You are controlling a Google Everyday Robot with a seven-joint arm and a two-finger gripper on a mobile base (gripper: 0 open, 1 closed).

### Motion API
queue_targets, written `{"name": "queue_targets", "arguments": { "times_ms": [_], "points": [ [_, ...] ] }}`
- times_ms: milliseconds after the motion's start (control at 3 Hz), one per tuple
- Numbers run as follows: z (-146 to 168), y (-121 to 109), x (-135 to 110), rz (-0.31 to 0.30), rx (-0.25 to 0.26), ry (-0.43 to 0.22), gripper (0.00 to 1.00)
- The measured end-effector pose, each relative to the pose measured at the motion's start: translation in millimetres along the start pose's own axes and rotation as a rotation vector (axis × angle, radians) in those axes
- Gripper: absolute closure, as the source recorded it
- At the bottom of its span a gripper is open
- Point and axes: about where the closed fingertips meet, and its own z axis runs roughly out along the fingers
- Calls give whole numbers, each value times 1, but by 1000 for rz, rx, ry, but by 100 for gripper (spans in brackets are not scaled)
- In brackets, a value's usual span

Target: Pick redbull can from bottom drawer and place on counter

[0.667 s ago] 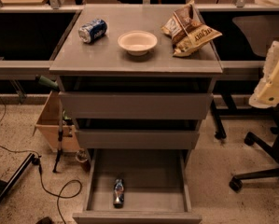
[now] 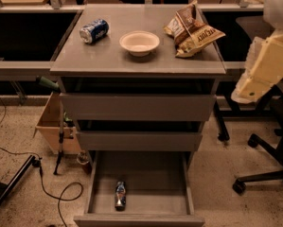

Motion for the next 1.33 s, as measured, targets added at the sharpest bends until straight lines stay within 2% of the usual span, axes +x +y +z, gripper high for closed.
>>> {"name": "queue_targets", "arguments": {
  "times_ms": [333,667,1000,1333],
  "points": [
    [42,-1,-48,36,-36,-60,0],
    [98,7,-106,127,-143,-129,0],
    [157,29,-147,297,-298,-196,0],
    [207,61,-187,519,-468,-238,0]
  ]
}}
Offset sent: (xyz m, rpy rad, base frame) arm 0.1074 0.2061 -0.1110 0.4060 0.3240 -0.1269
